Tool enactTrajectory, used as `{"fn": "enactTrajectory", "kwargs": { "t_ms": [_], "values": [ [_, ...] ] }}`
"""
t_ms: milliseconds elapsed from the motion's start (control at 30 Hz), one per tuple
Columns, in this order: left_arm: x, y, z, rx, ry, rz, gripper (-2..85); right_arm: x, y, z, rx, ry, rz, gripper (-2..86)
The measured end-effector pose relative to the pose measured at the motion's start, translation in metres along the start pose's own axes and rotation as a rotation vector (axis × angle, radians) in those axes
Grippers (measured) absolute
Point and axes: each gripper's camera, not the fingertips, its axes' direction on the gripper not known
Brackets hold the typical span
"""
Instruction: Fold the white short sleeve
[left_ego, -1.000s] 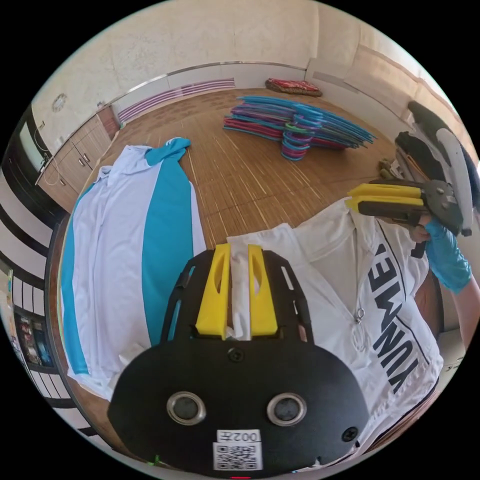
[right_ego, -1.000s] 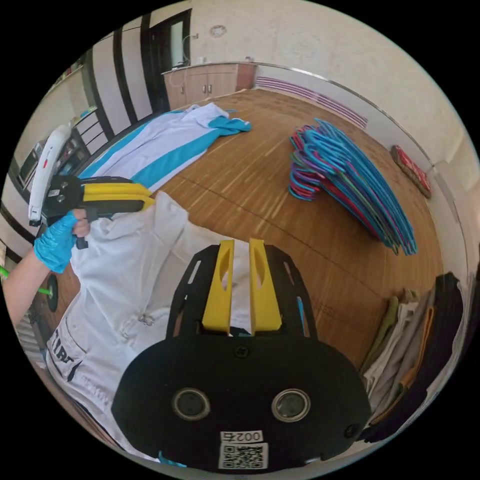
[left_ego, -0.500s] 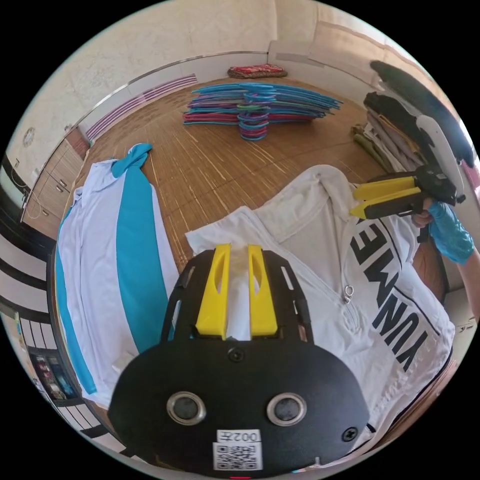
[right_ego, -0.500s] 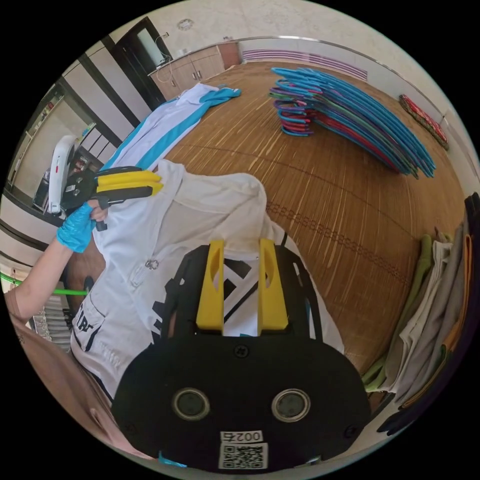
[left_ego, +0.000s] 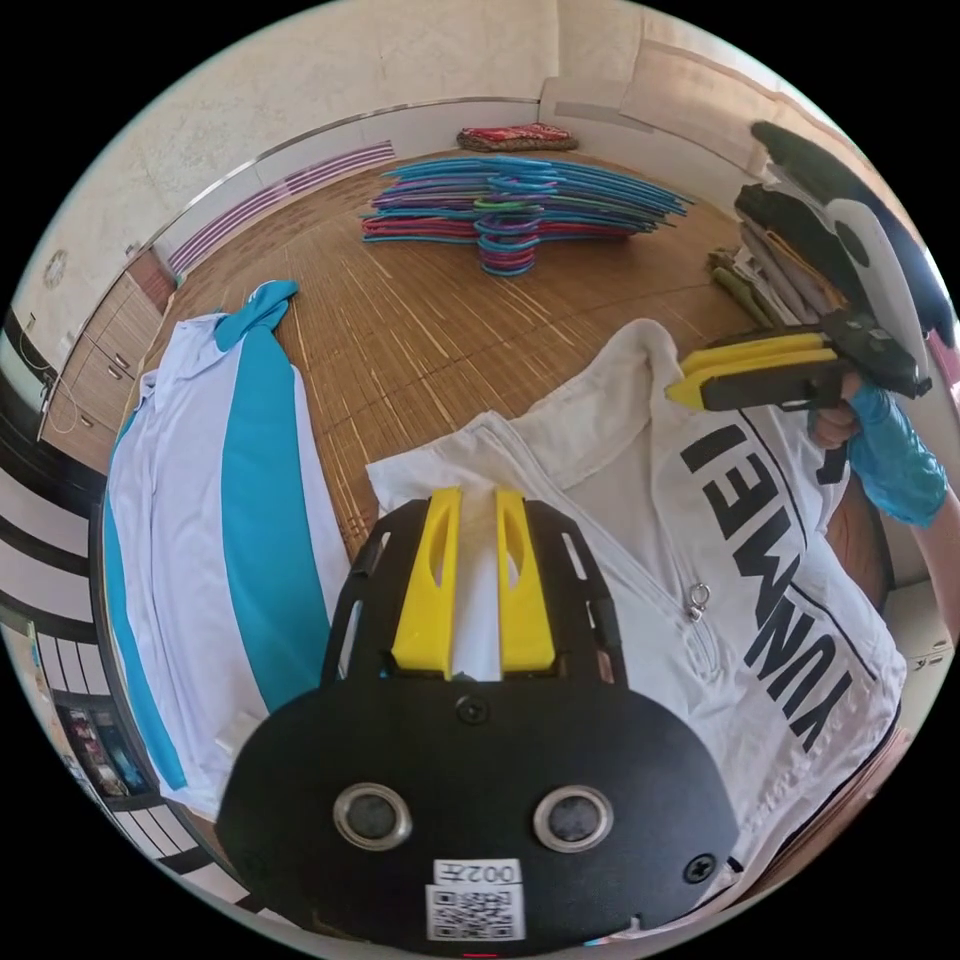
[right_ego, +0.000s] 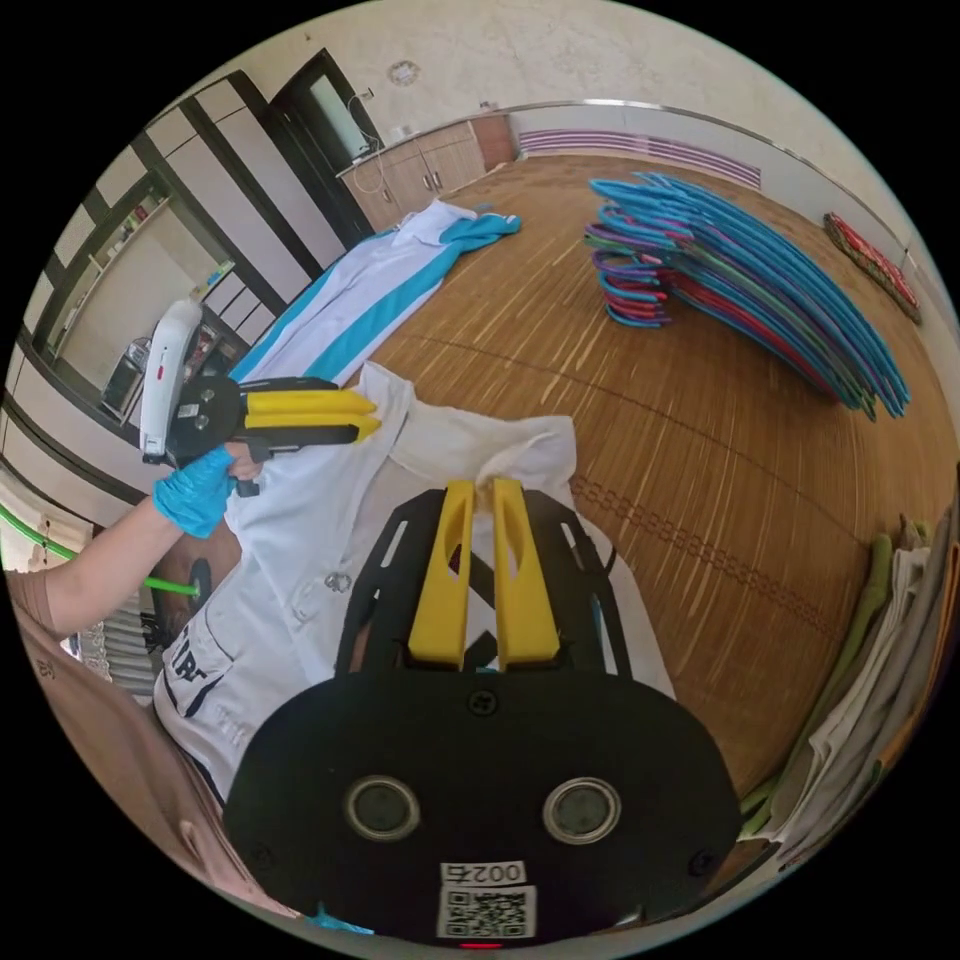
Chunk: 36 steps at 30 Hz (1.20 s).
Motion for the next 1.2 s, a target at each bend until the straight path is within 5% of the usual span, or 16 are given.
{"fn": "enactTrajectory", "kwargs": {
  "t_ms": [500, 667, 800, 1200],
  "values": [
    [0.078, 0.009, -0.015, 0.093, 0.214, 0.265, 1.5, 0.008, -0.039, 0.012, 0.022, -0.099, 0.074, 7.2],
    [0.078, 0.010, -0.011, 0.077, 0.205, 0.216, 0.2, -0.020, -0.033, -0.029, 0.134, 0.034, -0.048, 6.5],
    [0.078, 0.012, -0.014, 0.082, 0.208, 0.203, -0.1, -0.030, -0.023, -0.028, 0.042, 0.193, -0.089, 5.9],
    [0.084, 0.020, -0.032, 0.059, 0.176, 0.193, 0.1, -0.082, -0.042, 0.045, -0.043, 0.253, -0.120, 0.8]
  ]
}}
